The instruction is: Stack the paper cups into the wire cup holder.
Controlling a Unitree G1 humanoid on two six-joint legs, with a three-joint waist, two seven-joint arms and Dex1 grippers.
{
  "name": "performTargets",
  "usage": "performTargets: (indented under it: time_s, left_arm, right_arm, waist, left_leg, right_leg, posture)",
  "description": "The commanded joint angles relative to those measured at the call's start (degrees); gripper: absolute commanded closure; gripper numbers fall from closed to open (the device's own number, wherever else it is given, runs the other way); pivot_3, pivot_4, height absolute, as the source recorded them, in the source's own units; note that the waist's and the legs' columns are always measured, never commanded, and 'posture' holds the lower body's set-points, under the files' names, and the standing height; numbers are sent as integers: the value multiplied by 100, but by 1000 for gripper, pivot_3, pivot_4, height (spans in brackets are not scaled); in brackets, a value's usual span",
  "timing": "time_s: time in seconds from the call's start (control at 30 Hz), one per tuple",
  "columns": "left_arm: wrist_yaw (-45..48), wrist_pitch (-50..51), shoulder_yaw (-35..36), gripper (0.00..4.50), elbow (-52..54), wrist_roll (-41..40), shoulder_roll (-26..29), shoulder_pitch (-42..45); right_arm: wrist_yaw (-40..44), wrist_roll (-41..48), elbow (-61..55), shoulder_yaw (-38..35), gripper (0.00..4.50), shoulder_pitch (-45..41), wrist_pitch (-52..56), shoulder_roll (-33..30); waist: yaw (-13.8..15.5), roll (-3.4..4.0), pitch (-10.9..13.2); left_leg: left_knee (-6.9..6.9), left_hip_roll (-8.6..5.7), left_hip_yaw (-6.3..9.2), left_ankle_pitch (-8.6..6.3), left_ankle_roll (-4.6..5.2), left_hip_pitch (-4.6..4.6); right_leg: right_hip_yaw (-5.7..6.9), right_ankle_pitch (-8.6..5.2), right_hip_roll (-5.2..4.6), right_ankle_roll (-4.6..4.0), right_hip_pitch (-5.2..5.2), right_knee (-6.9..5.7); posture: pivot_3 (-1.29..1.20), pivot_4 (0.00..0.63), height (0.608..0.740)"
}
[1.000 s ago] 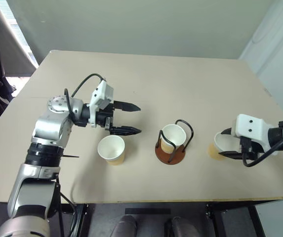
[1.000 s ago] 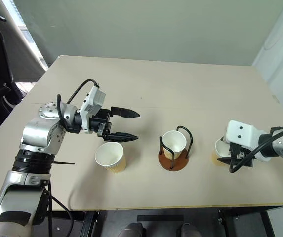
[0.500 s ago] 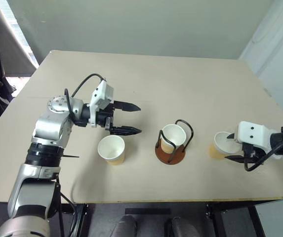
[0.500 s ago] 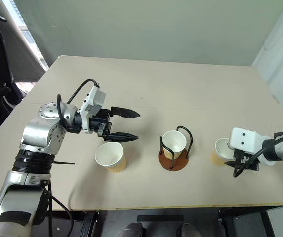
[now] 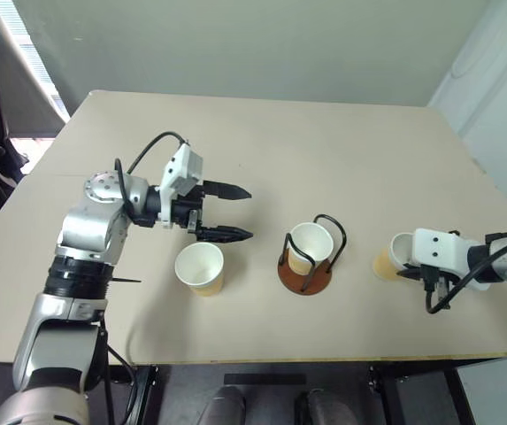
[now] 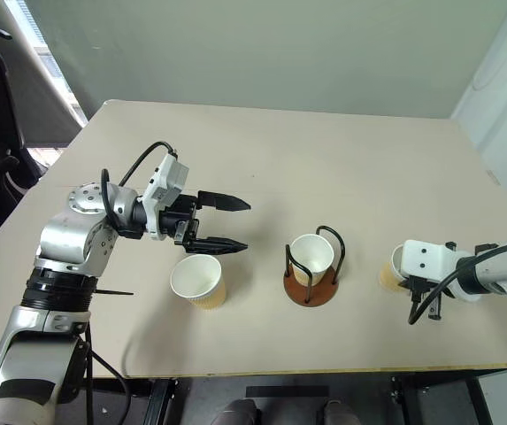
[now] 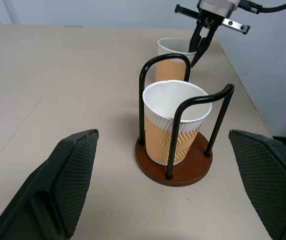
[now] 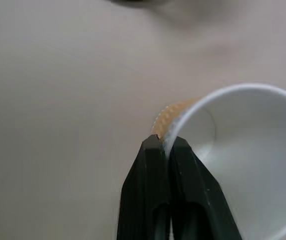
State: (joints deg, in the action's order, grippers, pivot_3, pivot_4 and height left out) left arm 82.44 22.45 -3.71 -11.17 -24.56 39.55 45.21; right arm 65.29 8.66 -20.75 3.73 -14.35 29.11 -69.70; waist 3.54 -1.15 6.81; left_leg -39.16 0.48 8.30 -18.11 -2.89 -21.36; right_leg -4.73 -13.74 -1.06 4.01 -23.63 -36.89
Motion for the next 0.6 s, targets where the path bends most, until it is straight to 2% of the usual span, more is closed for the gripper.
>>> performTargets:
  time_s: [0.03,0.33,0.6]
  left_arm:
    - [25,-19,81,0,203,-58,57,67]
    - [365,80,77,0,343,-171,264,64]
    - [509,-18,83,0,235,-98,369,200]
  right_arm:
    - [74,-13,-65,-11,4493,-110,-12,14]
    - [320,246,-126,-189,4493,-595,201,22]
    - [567,563,-37,-388,4493,-1609,334,-99]
  waist:
    - [0,0,0]
    - [-10,0,0]
    - [-8,0,0]
  left_leg:
    - [0,0,0,0,0,0]
    - [1,0,-1,0,0,1]
    - [1,0,2,1,1,1]
  right_leg:
    - [0,0,0,0,0,0]
    - [-1,0,0,0,0,1]
    - [-1,0,1,0,-1,4]
  posture:
    - [0,150,740]
    - [0,150,740]
    - [0,150,740]
